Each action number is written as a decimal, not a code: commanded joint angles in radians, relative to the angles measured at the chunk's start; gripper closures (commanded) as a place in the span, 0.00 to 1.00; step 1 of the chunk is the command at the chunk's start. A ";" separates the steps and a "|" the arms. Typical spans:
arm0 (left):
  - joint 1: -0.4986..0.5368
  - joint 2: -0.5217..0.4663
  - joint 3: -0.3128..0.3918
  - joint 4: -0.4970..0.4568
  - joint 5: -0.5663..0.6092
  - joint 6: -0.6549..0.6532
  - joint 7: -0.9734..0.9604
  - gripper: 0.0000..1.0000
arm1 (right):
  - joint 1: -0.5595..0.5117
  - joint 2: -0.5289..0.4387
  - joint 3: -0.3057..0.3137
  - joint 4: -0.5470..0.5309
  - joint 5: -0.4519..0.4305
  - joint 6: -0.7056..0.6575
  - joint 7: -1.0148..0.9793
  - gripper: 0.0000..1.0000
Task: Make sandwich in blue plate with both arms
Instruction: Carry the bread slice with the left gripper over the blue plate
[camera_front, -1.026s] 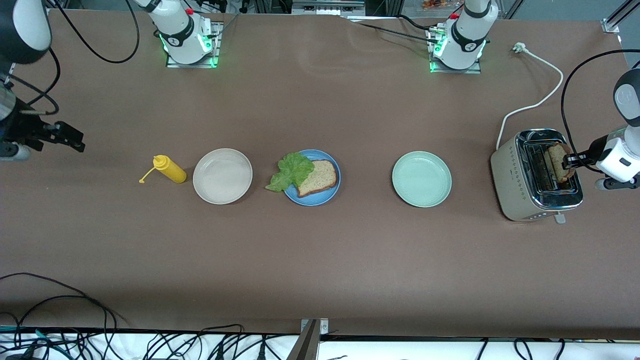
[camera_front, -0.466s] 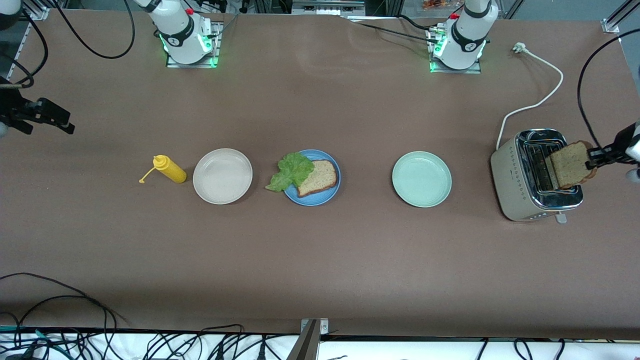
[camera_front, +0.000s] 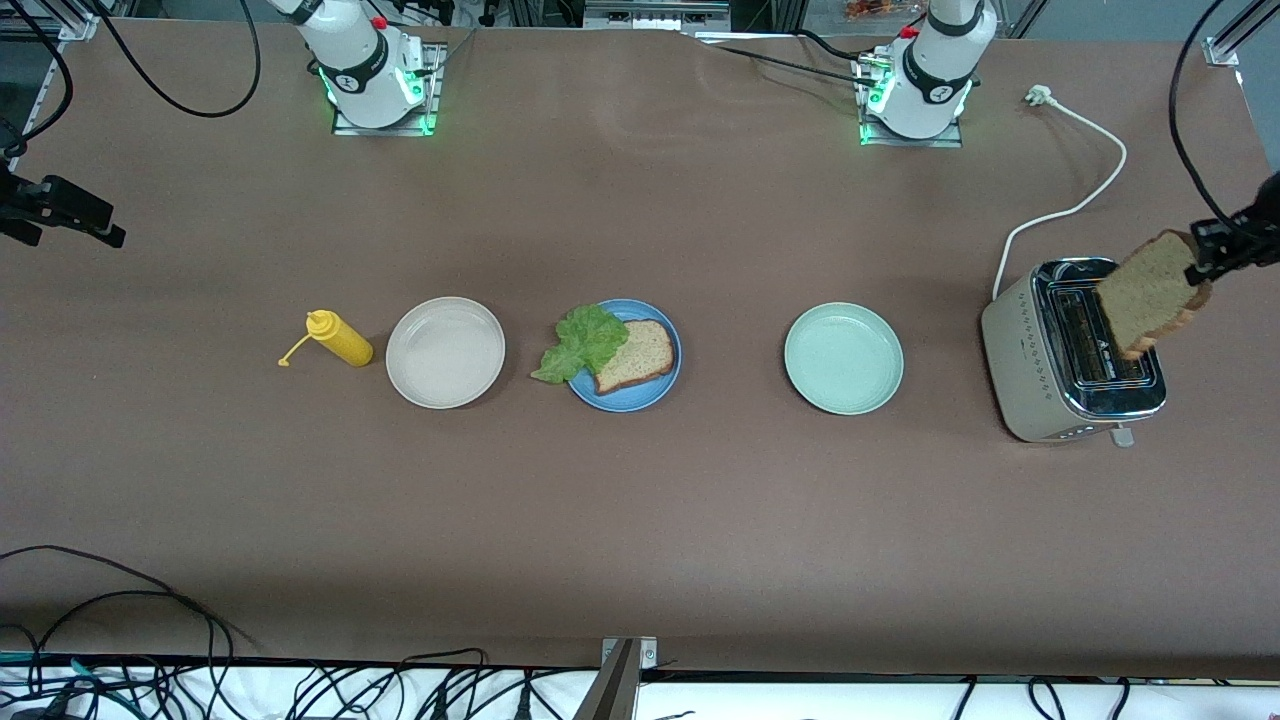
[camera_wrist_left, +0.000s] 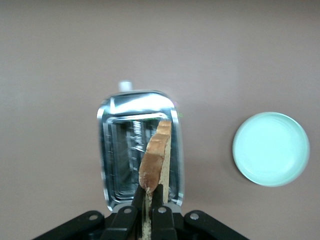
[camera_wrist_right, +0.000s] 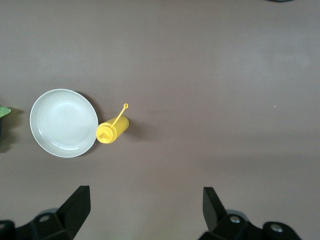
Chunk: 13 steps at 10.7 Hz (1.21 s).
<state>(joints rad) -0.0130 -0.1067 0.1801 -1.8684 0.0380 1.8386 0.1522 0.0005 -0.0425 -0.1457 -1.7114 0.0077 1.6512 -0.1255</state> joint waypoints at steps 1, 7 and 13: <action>-0.004 -0.022 -0.157 -0.017 0.023 -0.038 -0.193 1.00 | -0.002 0.024 -0.003 0.058 0.006 -0.047 -0.022 0.00; -0.005 0.119 -0.496 -0.009 -0.095 -0.007 -0.442 1.00 | -0.005 0.019 -0.037 0.059 0.018 -0.062 -0.025 0.00; -0.010 0.379 -0.764 0.083 -0.090 0.201 -0.805 1.00 | -0.005 0.016 -0.068 0.079 0.021 -0.064 -0.023 0.00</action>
<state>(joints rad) -0.0305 0.1486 -0.5038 -1.8795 -0.0371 2.0174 -0.5611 0.0004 -0.0326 -0.1979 -1.6632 0.0077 1.6157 -0.1321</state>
